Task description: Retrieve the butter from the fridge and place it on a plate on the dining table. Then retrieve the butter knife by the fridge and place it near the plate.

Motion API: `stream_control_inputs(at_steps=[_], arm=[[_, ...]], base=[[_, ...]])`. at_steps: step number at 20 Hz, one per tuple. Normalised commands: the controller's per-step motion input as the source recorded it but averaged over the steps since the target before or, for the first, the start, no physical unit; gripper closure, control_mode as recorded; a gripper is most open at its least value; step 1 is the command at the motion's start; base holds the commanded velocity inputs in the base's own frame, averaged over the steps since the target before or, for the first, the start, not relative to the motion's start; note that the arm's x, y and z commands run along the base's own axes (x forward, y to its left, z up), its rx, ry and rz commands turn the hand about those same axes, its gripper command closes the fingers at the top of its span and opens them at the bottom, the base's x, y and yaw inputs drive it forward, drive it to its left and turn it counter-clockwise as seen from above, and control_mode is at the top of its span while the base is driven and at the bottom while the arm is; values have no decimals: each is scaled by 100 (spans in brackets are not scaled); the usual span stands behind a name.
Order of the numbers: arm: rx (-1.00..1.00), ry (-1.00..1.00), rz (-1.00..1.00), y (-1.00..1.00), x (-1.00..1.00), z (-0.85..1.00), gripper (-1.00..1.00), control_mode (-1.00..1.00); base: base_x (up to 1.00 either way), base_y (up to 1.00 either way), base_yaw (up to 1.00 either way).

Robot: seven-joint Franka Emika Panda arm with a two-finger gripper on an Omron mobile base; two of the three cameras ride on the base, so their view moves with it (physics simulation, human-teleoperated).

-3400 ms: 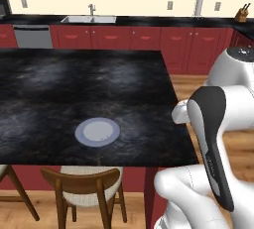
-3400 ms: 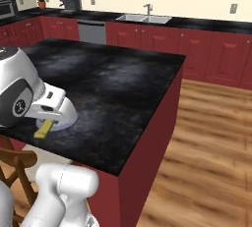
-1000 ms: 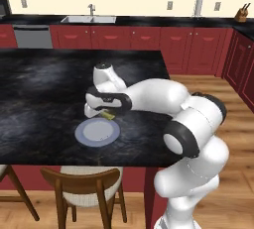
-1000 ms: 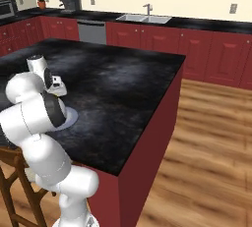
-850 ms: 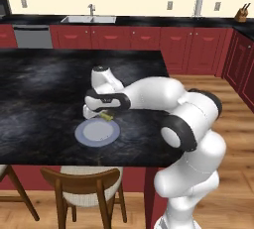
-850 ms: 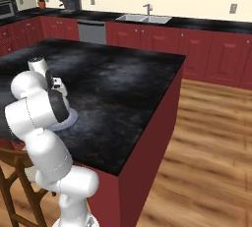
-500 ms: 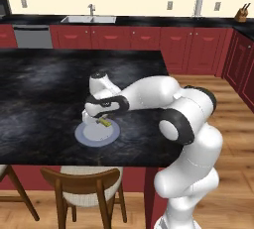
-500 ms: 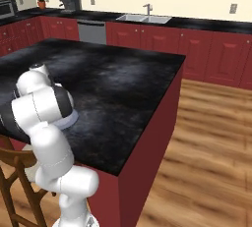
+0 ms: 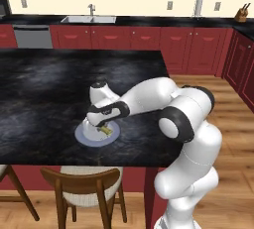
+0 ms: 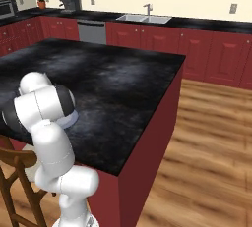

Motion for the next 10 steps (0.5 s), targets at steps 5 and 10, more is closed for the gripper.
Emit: stream_control_inputs(at_steps=[5,10], arm=[[0,0,-1,-4,0,-23,100,-100],[0,0,0,0,0,-23,100,-100]], base=[[0,0,0],[0,0,0]])
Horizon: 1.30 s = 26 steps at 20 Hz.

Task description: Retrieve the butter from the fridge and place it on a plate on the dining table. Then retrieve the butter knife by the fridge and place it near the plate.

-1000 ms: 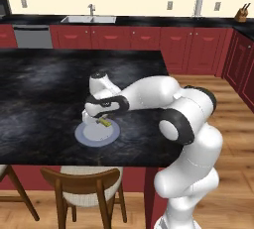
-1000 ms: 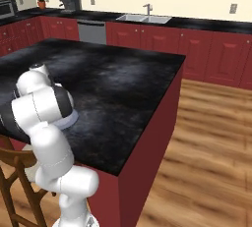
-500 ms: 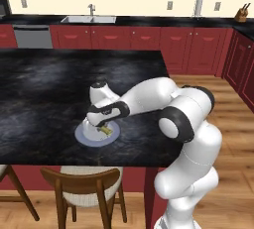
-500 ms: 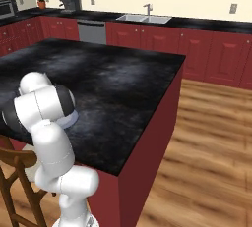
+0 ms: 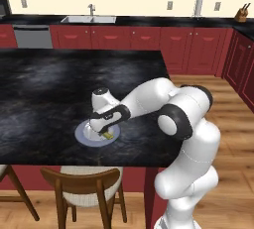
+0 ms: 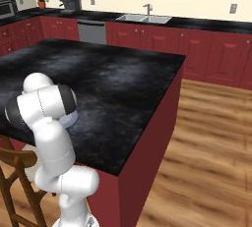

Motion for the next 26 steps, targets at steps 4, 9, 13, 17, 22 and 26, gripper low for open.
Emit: stream_control_inputs(at_steps=[4,9,13,17,22,26], arm=[[0,0,0,0,1,-2,100,-100],[0,0,0,0,6,0,100,-100],[0,-1,0,3,19,0,100,-100],[-7,-7,0,-1,-35,56,-100,-100],[-1,1,-1,-66,-88,99,-100,-100],[13,0,0,-100,-100,94,-100,-100]], base=[[0,0,0],[0,0,0],[0,0,0],[0,0,0],[0,0,0],[0,0,0]])
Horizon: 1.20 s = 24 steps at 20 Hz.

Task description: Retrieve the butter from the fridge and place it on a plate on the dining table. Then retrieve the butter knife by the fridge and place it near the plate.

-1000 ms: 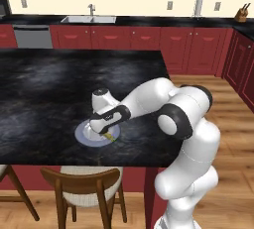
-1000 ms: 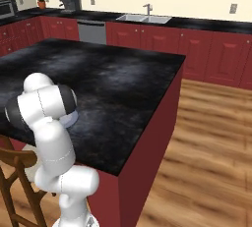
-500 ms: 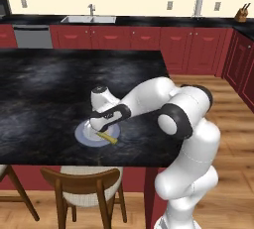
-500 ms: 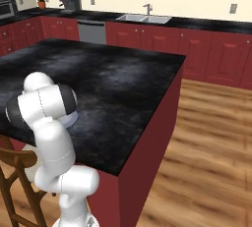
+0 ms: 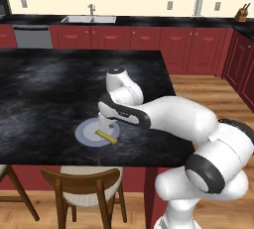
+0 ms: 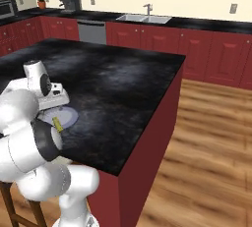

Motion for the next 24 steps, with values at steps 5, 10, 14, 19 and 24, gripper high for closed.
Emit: stream_control_inputs(at_steps=[5,10,14,19,24], arm=[[11,-8,-8,-91,-100,52,-100,-100],[-3,-14,-16,-76,-100,69,-100,-100],[0,-10,-12,-90,-100,62,-100,-100],[0,-18,-17,-39,-97,64,-100,-100],[1,23,-16,-10,-14,47,-100,-100]], base=[[0,0,0],[0,0,0],[0,0,0],[0,0,0],[0,0,0]])
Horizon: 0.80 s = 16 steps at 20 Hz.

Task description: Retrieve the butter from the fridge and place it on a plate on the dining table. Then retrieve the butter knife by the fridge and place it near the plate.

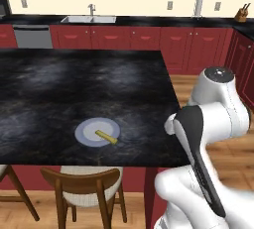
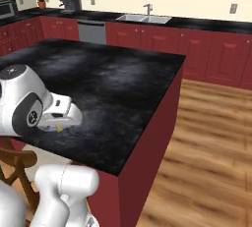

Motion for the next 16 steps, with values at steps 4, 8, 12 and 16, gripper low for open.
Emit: stream_control_inputs(at_steps=[4,8,12,16], arm=[[16,18,5,-7,0,-19,-100,-100],[0,0,-2,0,-5,0,-100,-100],[0,0,0,0,0,0,-100,100],[0,0,0,0,0,0,-100,100]], base=[[0,0,0],[0,0,0],[-34,-47,-58],[19,-58,-52]])
